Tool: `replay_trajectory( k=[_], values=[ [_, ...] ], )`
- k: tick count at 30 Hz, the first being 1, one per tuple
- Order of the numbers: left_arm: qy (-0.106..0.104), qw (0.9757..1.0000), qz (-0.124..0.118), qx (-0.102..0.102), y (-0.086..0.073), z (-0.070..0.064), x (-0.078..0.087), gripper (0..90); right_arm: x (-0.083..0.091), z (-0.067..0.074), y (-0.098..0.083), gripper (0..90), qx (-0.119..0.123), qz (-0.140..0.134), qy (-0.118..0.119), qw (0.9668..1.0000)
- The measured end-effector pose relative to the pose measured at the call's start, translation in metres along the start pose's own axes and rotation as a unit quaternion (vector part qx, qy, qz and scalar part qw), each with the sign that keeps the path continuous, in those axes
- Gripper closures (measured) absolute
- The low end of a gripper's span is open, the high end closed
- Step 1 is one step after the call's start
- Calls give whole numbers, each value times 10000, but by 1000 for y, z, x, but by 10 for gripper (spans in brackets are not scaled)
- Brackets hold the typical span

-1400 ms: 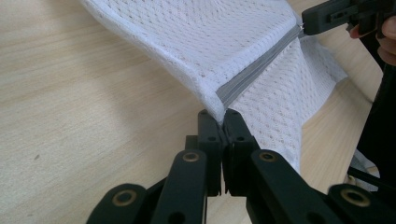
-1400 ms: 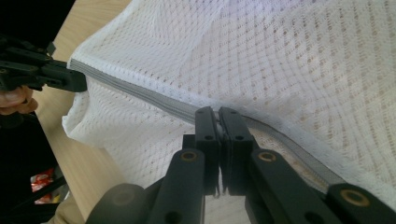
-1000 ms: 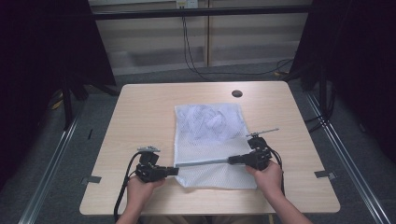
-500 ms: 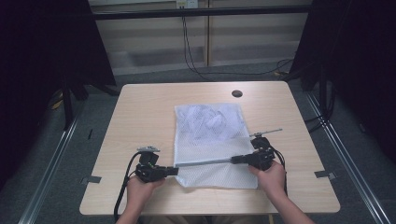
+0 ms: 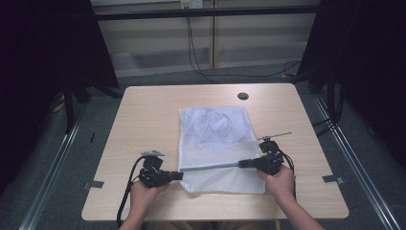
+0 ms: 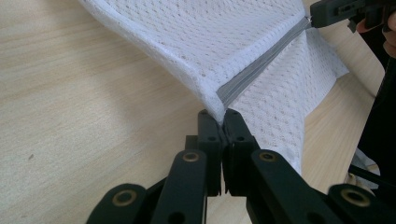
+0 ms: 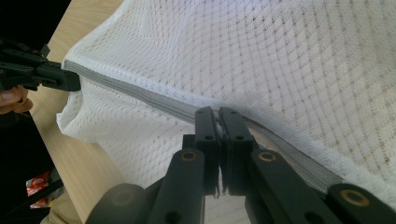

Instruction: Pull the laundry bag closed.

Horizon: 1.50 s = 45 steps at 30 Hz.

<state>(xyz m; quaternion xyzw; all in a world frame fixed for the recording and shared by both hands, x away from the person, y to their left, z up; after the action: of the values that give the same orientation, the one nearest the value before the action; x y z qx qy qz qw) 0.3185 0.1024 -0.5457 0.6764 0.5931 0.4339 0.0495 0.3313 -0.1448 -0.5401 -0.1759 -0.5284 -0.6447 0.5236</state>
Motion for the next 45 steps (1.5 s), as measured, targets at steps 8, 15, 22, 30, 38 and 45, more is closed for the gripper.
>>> replay_trajectory(
  k=[8, 15, 22, 30, 38, 45],
  values=[
    [11, 10000, -8, 16, 0, 1, 1, 879, 1, -3, 0, 873, -15, -21, -8, 10000],
    [18, 10000, -3, 20, 0, 1, 1, 879, 1, -5, -1, 874, -9, -3, -55, 10000],
    [0, 10000, 12, 15, -1, 1, 1, 879, 4, -9, -3, 873, -54, -21, -43, 10000],
    [31, 10000, 18, 5, -1, 1, 1, 878, 4, -11, -3, 873, -24, -43, -78, 10000],
    [12, 10000, 9, 11, -1, 1, 1, 879, 7, -14, -4, 873, -69, -51, -73, 9999],
    [3, 10000, 14, 20, -1, 1, 1, 878, 7, -14, -4, 873, -48, -53, -64, 10000]
  ],
)
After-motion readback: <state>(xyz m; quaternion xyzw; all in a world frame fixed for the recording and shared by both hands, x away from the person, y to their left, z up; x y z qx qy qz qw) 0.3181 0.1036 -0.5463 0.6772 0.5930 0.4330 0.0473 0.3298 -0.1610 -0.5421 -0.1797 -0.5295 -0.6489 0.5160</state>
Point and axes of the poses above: each handheld gripper's, and its own axes: x roughly backward along the jaws, y roughly out of its top, z roughly to its left, the point moved 10 cm from there along -x, roughly forward along the jaws, and after that the axes turned 12 degrees about -y, right-handed, at the moved point
